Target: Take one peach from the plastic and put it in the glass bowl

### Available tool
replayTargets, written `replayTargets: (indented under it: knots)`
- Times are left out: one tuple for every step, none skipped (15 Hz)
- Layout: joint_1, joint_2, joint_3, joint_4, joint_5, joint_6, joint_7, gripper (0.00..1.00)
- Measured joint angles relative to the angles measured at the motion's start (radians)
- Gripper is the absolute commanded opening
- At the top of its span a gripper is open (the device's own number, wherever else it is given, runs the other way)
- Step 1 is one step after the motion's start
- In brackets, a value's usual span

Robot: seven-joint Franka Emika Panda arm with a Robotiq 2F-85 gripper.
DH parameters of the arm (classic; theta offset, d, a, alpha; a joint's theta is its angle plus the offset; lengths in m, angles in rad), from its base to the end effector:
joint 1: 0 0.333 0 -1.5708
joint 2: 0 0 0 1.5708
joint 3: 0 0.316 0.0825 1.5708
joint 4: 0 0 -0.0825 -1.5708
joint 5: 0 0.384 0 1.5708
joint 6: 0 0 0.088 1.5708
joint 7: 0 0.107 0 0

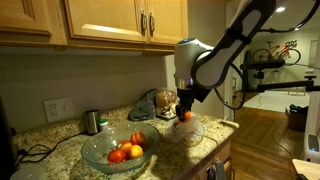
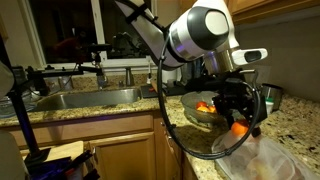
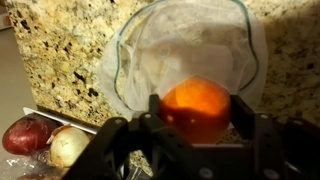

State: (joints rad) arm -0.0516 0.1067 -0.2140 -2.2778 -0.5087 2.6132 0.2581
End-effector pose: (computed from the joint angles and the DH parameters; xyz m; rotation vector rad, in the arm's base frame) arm 0.5311 -0.1327 0.3309 2.7945 -0.1491 0.3104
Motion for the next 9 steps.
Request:
replayTargets:
  knots:
    - [-0.002,0.012,0.000,0.000,0.010,0.000,-0.001,0.45]
    - [-0.003,0.026,0.000,0.000,0.022,0.000,-0.003,0.45]
    - [-0.003,0.043,0.000,0.000,0.036,0.000,-0.006,0.45]
    - [-0.004,0.059,0.000,0.000,0.051,0.000,-0.009,0.45]
    - [-0.004,0.077,0.000,0.001,0.067,0.000,-0.015,0.45]
    - [-0.005,0.094,0.000,0.002,0.082,0.000,-0.020,0.45]
    - [-0.005,0.111,0.000,0.005,0.096,0.000,-0.026,0.45]
    - [-0.005,0.127,0.000,0.008,0.110,0.000,-0.032,0.45]
    - [-0.005,0.141,0.000,0.013,0.122,0.000,-0.040,0.45]
